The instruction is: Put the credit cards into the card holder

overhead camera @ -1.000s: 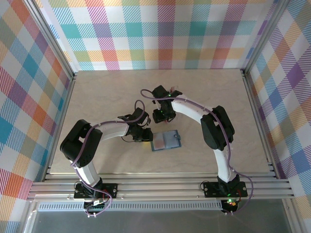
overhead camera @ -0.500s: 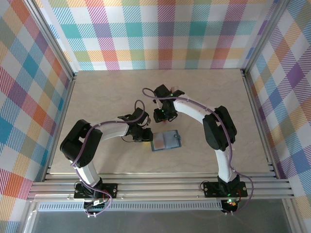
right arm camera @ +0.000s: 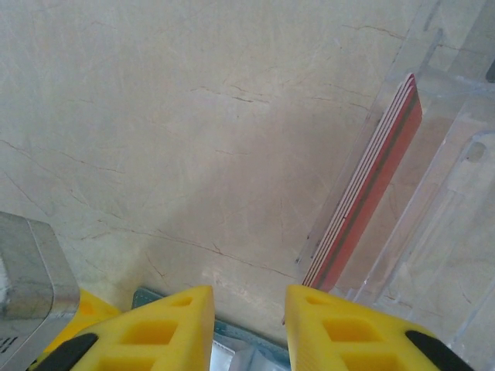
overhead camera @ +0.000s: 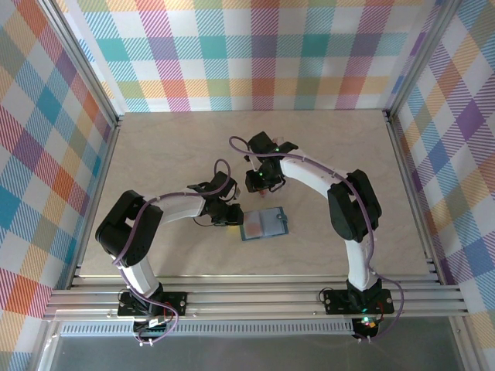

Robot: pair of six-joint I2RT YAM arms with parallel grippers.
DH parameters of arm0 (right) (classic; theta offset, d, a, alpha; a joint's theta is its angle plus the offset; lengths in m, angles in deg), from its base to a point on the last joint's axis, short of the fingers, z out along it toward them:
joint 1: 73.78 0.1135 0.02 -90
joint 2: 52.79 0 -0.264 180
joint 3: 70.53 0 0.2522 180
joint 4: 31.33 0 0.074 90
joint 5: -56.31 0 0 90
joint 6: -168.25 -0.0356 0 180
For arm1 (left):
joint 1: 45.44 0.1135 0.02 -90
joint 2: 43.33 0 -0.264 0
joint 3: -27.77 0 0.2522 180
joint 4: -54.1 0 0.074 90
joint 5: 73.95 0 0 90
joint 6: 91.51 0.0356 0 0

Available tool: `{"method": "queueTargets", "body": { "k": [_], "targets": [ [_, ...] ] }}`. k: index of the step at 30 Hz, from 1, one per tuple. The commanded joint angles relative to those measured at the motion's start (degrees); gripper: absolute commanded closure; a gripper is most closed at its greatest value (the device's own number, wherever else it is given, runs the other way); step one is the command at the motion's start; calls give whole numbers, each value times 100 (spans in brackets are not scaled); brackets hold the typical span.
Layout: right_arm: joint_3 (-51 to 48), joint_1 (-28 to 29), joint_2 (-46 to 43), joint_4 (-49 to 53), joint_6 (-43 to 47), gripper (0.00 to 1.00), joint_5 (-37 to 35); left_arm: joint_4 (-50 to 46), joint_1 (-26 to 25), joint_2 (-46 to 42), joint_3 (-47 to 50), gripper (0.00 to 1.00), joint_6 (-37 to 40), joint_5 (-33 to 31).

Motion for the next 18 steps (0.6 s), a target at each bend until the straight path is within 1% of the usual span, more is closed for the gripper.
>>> {"method": "queueTargets", "body": {
  "k": [1,3,6,7,9,10,13,18],
  "targets": [
    [-77,-45,-129,-44,-58,72,114,36,-123,109,93,80,39,94],
    [-70,-45,-124,-39,-62,72,100,36,-123,108,98,80,37,94],
    [-71,-45,-190,22,-101,71,-251,37,-122,93,102,80,37,91],
    [-134,-45,-267,-33,-100,69,-333,45,-123,100,100,80,34,94],
    [-191,-45,-369,-95,-100,61,-481,45,-123,102,102,80,36,94],
    [-167,-40,-368,-73,-90,59,-532,49,-123,109,94,80,33,103],
    [-36,-36,-185,53,-58,54,-506,56,-123,104,101,81,27,112],
    [107,8,103,122,-36,53,-441,53,-123,77,114,81,33,105]
  ]
}}
